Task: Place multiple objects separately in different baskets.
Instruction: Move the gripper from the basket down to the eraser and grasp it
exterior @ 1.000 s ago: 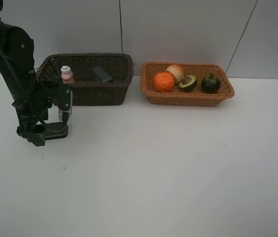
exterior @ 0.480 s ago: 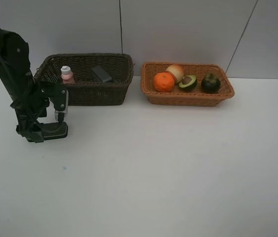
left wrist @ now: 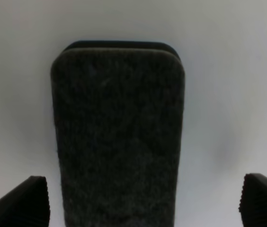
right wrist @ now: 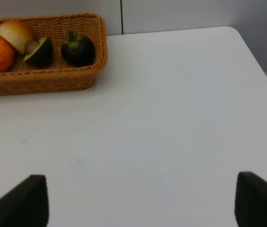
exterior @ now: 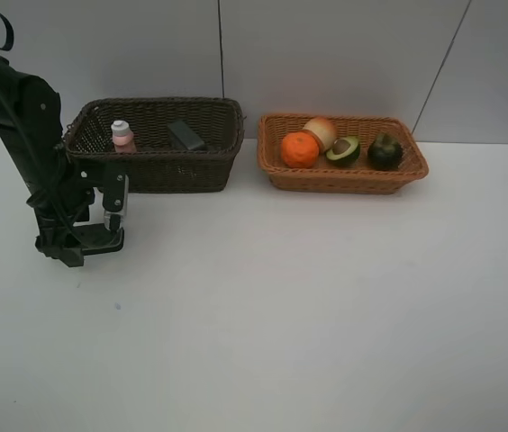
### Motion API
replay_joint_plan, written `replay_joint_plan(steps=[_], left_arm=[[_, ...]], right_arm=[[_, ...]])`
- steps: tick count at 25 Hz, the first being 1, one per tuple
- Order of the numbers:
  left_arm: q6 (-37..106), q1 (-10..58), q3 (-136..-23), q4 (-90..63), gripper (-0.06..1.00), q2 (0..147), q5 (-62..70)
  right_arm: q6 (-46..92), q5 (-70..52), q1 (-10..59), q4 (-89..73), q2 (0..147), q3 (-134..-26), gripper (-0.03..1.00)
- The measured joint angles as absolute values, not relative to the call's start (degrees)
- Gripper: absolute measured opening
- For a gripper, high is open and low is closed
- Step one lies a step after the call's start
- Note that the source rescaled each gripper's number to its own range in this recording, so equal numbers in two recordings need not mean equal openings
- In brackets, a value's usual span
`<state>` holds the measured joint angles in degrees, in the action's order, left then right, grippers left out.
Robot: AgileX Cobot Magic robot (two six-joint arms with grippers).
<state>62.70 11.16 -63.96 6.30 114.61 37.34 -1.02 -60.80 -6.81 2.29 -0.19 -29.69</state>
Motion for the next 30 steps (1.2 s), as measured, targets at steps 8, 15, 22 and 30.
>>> replay_joint_plan(steps=[8, 15, 22, 30], left_arm=[[62.7, 10.6, -64.0, 6.2, 1.0, 115.0, 37.0], [62.7, 10.6, -64.0, 6.2, 1.0, 116.6, 36.7], [62.7, 10.6, -64.0, 6.2, 0.99, 116.6, 36.5], [62.8, 10.6, -64.1, 6.4, 0.35, 116.6, 38.4]], right_arm=[[-1.0, -60.8, -6.8, 2.3, -0.2, -29.7, 0.98], [-1.0, -60.8, -6.8, 2.3, -0.2, -29.7, 0.98], [-1.0, -60.8, -6.8, 2.3, -0.2, -29.7, 0.98], [-1.0, -60.8, -6.8, 2.3, -0.2, -29.7, 0.98]])
